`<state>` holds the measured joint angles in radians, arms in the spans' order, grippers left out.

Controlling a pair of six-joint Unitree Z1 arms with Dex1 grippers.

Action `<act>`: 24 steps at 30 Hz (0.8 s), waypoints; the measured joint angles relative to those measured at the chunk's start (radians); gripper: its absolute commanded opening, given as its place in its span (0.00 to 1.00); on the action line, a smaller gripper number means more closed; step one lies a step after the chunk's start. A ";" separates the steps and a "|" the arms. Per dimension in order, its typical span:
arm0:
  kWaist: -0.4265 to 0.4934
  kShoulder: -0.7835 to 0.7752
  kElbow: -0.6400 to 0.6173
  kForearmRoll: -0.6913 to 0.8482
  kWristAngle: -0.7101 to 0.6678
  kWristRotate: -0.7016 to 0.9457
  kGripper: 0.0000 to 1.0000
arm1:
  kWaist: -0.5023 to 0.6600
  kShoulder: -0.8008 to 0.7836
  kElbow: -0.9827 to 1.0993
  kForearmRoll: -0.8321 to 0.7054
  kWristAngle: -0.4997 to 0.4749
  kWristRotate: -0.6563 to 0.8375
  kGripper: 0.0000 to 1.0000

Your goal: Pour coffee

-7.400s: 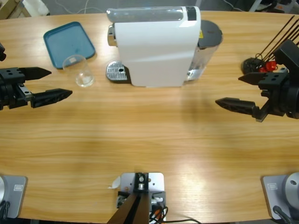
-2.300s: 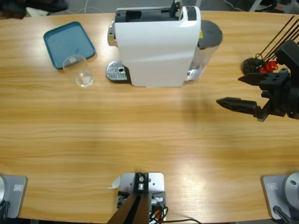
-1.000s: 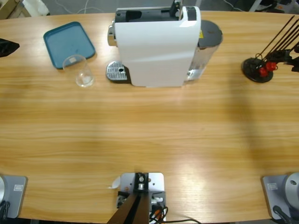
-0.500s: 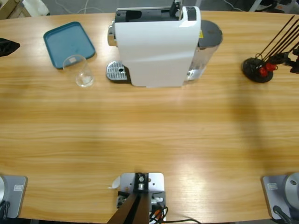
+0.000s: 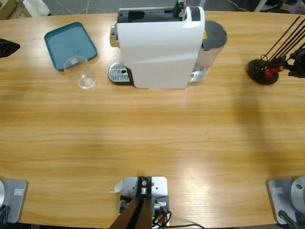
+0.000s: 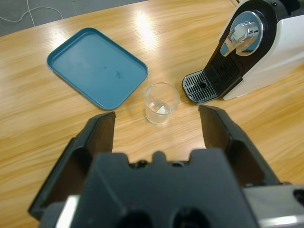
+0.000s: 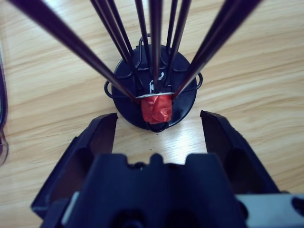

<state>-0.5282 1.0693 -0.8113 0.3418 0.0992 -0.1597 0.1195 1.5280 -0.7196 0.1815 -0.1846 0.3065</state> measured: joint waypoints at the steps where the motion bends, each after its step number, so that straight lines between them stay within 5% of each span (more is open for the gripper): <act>1: 0.001 0.000 0.000 0.000 0.000 0.000 0.75 | 0.000 0.001 0.000 0.000 0.000 0.000 0.71; 3: 0.002 0.000 0.000 0.000 0.000 0.000 0.75 | 0.000 0.003 0.000 0.000 0.000 0.000 0.64; 20: 0.006 0.000 0.000 0.000 0.000 0.005 0.75 | 0.000 0.015 0.000 -0.001 0.034 0.000 0.63; 24: 0.007 0.000 0.000 0.000 0.000 0.005 0.75 | 0.000 0.019 0.000 -0.001 0.035 0.000 0.40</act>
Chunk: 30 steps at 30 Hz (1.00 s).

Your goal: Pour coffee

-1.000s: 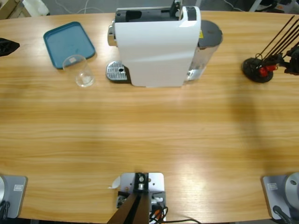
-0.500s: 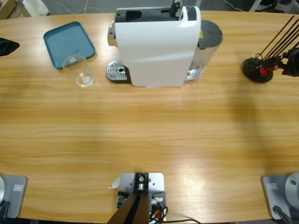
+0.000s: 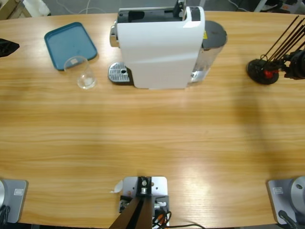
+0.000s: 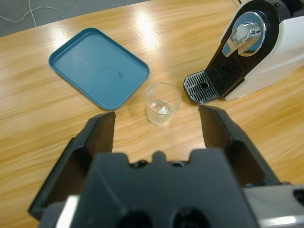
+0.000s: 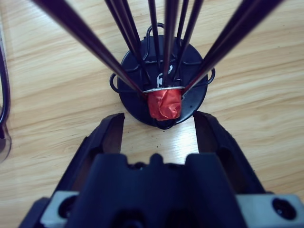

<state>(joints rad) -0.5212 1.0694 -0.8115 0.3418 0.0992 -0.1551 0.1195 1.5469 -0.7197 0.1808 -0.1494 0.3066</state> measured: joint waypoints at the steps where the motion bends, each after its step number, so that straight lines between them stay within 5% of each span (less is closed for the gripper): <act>1: 0.000 0.000 0.000 0.000 0.000 0.000 0.75 | 0.000 0.000 0.000 0.000 0.000 0.000 0.37; 4: 0.000 0.000 0.000 0.000 0.000 0.000 0.75 | 0.000 0.000 0.000 0.000 0.000 0.000 0.09; 6: 0.000 0.000 0.000 0.000 0.000 0.000 0.75 | 0.000 0.000 0.000 0.000 0.000 0.000 0.00; 30: 0.000 0.000 -0.001 0.000 0.000 0.001 0.75 | 0.000 -0.002 0.000 0.005 -0.021 0.000 0.00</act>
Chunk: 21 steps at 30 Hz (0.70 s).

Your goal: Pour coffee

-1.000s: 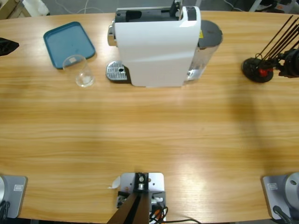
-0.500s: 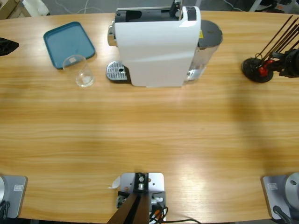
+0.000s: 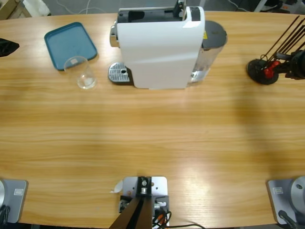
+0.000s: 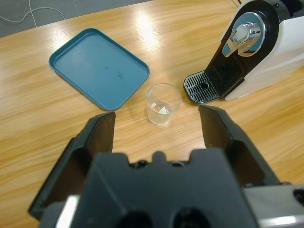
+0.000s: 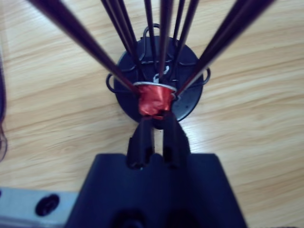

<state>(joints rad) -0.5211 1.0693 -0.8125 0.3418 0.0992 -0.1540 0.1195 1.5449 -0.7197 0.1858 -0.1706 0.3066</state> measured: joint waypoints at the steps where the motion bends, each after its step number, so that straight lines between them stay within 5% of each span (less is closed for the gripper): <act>1: 0.000 0.000 0.000 0.000 0.000 0.000 0.74 | 0.000 -0.004 0.000 0.006 -0.005 0.000 0.00; 8: 0.001 0.000 0.000 0.000 0.000 0.000 0.74 | 0.000 -0.087 -0.015 0.079 -0.024 0.000 0.00; 9: 0.001 0.000 0.000 0.000 0.000 0.000 0.74 | 0.000 -0.097 -0.016 0.085 -0.024 0.000 0.16; 11: 0.001 0.000 -0.001 0.000 0.000 0.000 0.74 | 0.000 -0.111 -0.016 0.094 -0.024 0.000 0.70; 12: 0.001 0.000 -0.001 0.000 0.000 0.000 0.74 | 0.000 -0.113 -0.016 0.096 -0.024 0.000 0.78; 21: 0.001 0.000 -0.001 0.000 -0.001 0.000 0.75 | 0.010 -0.078 -0.023 0.096 0.013 0.000 0.87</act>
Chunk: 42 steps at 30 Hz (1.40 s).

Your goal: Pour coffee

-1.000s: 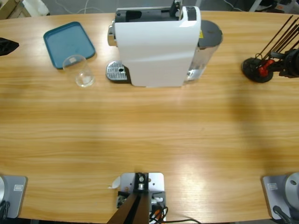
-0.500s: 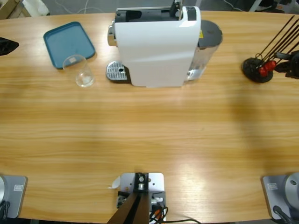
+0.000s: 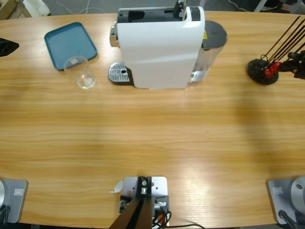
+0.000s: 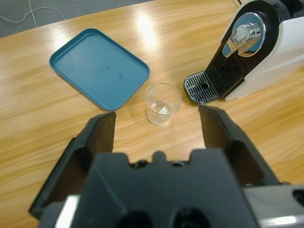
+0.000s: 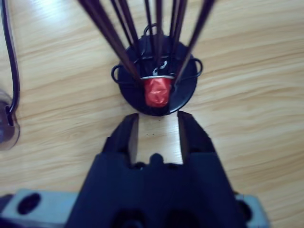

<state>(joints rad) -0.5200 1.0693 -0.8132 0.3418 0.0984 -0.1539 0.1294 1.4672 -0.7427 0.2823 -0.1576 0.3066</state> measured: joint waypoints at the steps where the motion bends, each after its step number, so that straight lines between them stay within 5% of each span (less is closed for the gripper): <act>1: 0.000 0.000 0.000 0.000 0.000 0.000 0.74 | 0.002 0.011 -0.001 0.000 0.003 0.000 0.87; 9: 0.000 0.000 0.000 0.000 0.000 0.000 0.75 | 0.008 0.061 -0.031 0.000 0.004 -0.003 0.84; 17: 0.000 0.000 0.000 0.000 0.000 0.000 0.74 | 0.008 0.089 -0.041 -0.004 0.004 -0.004 0.63; 22: 0.000 0.000 0.000 0.000 0.000 0.001 0.74 | 0.008 0.102 -0.041 -0.004 0.004 -0.004 0.62; 25: 0.000 0.000 0.000 0.000 0.000 0.001 0.75 | 0.008 0.107 -0.041 -0.004 0.004 -0.004 0.48; 28: 0.000 0.000 0.000 0.000 0.000 0.001 0.74 | 0.008 0.107 -0.041 -0.005 0.004 -0.004 0.11; 30: 0.000 0.000 0.000 0.000 0.000 0.001 0.74 | 0.008 0.107 -0.041 -0.006 0.004 -0.004 0.00; 42: 0.000 0.000 0.000 0.000 0.000 0.007 0.75 | 0.008 0.107 -0.041 -0.012 -0.012 -0.004 0.00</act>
<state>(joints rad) -0.5200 1.0694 -0.8132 0.3418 0.0984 -0.1468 0.1374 1.5740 -0.7833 0.2701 -0.1699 0.3029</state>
